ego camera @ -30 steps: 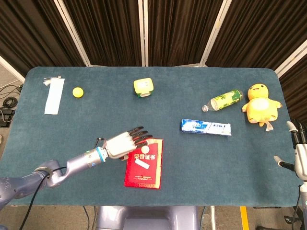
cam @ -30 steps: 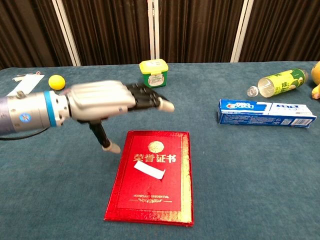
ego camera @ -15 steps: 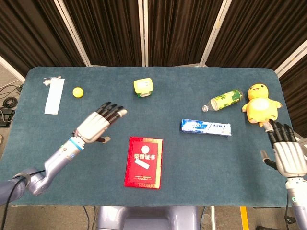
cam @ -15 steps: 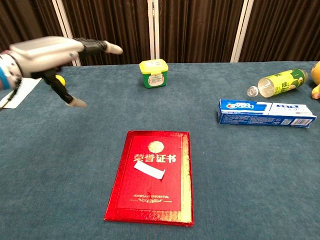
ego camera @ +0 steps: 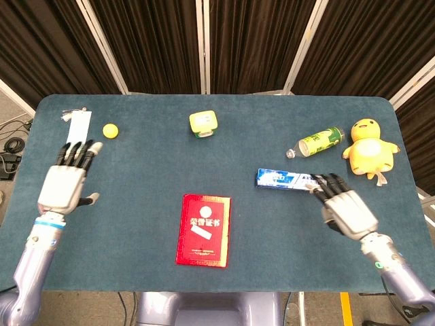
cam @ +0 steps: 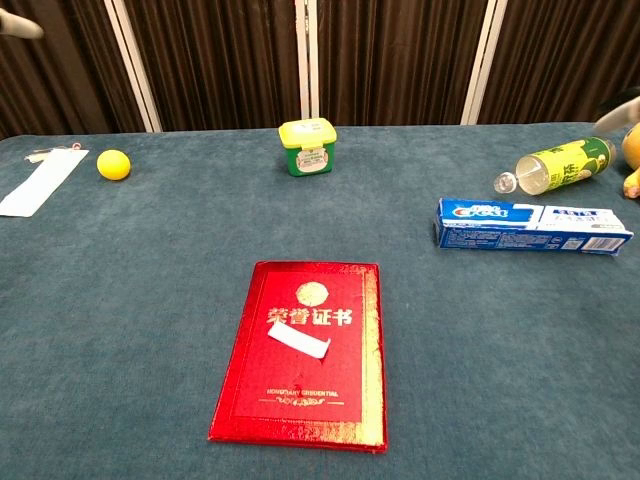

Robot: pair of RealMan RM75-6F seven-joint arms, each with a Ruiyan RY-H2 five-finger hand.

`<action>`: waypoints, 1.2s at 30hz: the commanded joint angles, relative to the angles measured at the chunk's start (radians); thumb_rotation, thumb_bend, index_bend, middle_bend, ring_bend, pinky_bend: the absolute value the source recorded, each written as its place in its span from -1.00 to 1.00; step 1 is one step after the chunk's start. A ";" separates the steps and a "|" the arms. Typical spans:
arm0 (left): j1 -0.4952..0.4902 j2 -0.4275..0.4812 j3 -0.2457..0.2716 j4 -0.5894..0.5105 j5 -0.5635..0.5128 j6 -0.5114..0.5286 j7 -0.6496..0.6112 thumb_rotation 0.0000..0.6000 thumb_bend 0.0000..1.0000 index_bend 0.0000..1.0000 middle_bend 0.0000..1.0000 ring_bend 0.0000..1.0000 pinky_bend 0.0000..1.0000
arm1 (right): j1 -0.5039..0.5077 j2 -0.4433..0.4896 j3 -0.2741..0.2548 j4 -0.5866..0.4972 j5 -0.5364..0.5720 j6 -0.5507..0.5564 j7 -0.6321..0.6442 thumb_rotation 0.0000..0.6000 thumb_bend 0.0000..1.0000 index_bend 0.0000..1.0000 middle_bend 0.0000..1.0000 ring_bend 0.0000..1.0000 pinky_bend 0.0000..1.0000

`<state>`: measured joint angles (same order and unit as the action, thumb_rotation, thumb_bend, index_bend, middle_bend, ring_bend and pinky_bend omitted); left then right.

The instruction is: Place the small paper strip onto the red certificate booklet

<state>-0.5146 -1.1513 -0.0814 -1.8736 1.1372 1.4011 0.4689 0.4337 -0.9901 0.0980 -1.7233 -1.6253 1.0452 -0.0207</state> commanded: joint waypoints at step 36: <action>0.212 0.029 0.000 -0.021 0.061 0.096 -0.080 1.00 -1.00 -1.00 -1.00 -1.00 -1.00 | 0.444 -0.506 -0.001 0.011 0.344 -0.403 -0.573 1.00 0.88 -0.41 -1.00 -1.00 -1.00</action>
<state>-0.3029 -1.1231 -0.0804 -1.8949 1.1979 1.4972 0.3896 0.8682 -1.4773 0.1066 -1.7241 -1.2976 0.6350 -0.5741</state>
